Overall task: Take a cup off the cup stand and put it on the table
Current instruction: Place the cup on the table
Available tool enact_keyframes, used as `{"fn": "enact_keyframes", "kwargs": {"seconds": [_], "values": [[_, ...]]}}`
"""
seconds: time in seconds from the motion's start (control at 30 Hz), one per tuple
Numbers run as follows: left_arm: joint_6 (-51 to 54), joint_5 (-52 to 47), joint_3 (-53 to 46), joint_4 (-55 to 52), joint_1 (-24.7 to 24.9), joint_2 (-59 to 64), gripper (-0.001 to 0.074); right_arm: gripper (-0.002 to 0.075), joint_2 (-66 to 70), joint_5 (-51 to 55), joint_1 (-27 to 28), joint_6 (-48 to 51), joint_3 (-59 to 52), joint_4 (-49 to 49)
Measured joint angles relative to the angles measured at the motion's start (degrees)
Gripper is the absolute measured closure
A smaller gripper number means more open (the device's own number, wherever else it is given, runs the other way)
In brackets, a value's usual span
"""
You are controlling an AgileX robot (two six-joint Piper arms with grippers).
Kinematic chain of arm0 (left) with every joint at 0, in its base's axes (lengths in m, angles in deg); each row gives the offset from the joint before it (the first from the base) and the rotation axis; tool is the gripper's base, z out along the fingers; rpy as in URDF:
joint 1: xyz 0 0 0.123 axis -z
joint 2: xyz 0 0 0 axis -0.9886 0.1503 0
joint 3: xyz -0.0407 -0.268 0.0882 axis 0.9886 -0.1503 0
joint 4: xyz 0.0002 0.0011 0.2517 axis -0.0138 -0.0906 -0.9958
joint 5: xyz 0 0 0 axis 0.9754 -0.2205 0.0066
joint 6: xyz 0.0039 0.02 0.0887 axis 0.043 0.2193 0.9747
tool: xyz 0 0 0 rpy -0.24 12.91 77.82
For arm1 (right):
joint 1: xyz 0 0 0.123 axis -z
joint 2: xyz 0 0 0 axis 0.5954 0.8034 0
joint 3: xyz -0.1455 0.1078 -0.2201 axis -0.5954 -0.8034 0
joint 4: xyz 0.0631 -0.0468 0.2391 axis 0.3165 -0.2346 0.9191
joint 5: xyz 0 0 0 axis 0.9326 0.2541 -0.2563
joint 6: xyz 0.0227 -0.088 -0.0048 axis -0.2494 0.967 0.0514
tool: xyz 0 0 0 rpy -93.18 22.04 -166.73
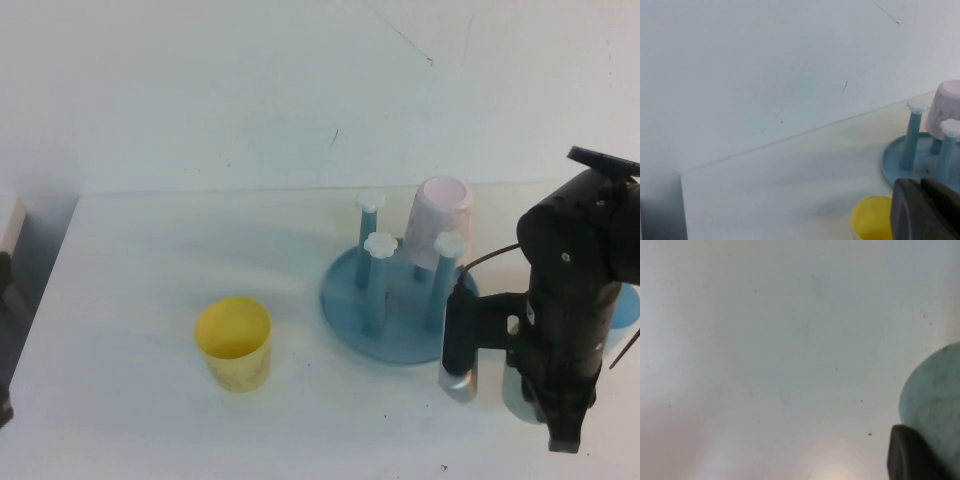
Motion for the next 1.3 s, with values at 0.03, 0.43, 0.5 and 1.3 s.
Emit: {"fn": "enact_keyframes", "kwargs": {"seconds": [0.03,0.43,0.5,1.3], "values": [[-0.1,0.5,-1.2,-0.3,0.0,-1.2,0.0736,0.0674,0.3,-0.7,0.0,0.0,0.1,-0.3],[0.0,-2.3,-9.6,0.8,0.0,-3.4,0.0736,0.0676,1.7,-7.6,-0.1,-14.0,1.1,-10.6],[0.0,-2.5,-10.0,0.8,0.0,-3.4,0.0736,0.0676,2.8,-5.8,-0.1,-14.8,1.2,-11.3],[0.2,-2.2,-10.2,-0.1,0.0,-3.4,0.0736,0.0412,6.3,0.2,-0.1,-16.1,5.4,-5.2]]}}
